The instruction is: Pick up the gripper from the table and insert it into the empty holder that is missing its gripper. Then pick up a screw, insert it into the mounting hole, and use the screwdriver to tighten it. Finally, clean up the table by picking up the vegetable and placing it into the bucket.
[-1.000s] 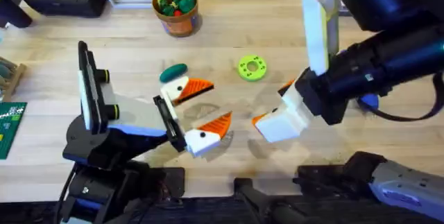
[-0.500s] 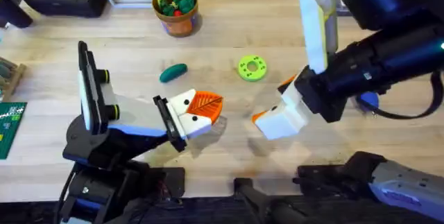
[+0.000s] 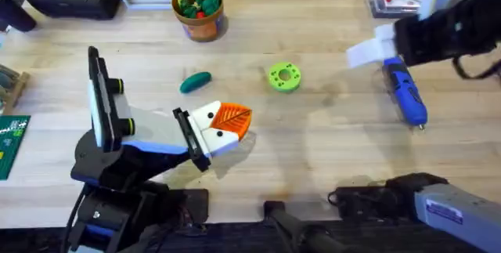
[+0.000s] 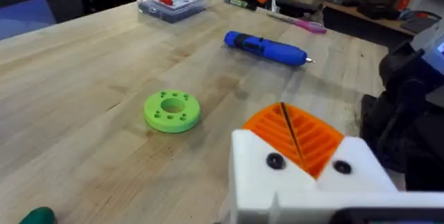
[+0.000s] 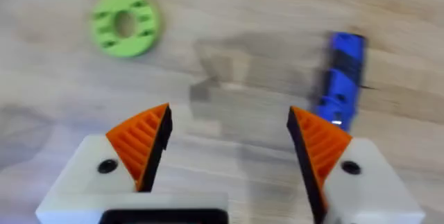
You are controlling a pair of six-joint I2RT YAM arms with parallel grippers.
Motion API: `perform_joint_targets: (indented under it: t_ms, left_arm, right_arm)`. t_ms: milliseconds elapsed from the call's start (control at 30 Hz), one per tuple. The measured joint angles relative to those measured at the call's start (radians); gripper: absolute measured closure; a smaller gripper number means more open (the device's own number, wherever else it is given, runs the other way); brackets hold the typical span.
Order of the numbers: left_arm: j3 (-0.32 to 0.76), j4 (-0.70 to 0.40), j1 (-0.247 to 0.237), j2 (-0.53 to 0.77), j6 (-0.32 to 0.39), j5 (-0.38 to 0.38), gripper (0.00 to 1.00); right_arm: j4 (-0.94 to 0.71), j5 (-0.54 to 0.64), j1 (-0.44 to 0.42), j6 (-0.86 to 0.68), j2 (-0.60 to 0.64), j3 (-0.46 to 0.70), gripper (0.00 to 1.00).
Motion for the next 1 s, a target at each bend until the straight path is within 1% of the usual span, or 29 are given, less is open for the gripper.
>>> perform_joint_targets:
  t_ms: [100, 233, 333, 433, 567, 667, 867, 933, 1000]
  left_arm:
    - [0.0, 0.0, 0.0, 0.0, 0.0, 0.0, 0.996]
    - [0.0, 0.0, 0.0, 0.0, 0.0, 0.0, 0.996]
    - [0.0, 0.0, 0.0, 0.0, 0.0, 0.0, 0.996]
    - [0.0, 0.0, 0.0, 0.0, 0.0, 0.0, 0.996]
    - [0.0, 0.0, 0.0, 0.0, 0.0, 0.0, 0.996]
    - [0.0, 0.0, 0.0, 0.0, 0.0, 0.0, 0.996]
    - [0.0, 0.0, 0.0, 0.0, 0.0, 0.0, 0.996]
    - [0.0, 0.0, 0.0, 0.0, 0.0, 0.0, 0.996]
    - [0.0, 0.0, 0.0, 0.0, 0.0, 0.0, 0.996]
  right_arm:
    - [0.035, 0.044, -0.134, -0.057, 0.056, 0.0, 0.009]
    - [0.098, 0.07, -0.287, -0.14, 0.157, 0.0, 0.007]
    - [0.139, 0.079, -0.381, -0.211, 0.244, 0.0, 0.007]
    - [0.155, 0.077, -0.448, -0.296, 0.327, 0.0, 0.007]
    - [0.183, 0.058, -0.504, -0.409, 0.436, 0.0, 0.007]
    - [0.216, 0.048, -0.531, -0.454, 0.515, 0.0, 0.007]
    - [0.264, 0.036, -0.543, -0.489, 0.646, 0.0, 0.007]
    - [0.278, 0.031, -0.543, -0.491, 0.675, 0.001, 0.008]
    - [0.295, 0.024, -0.543, -0.495, 0.677, 0.004, 0.019]
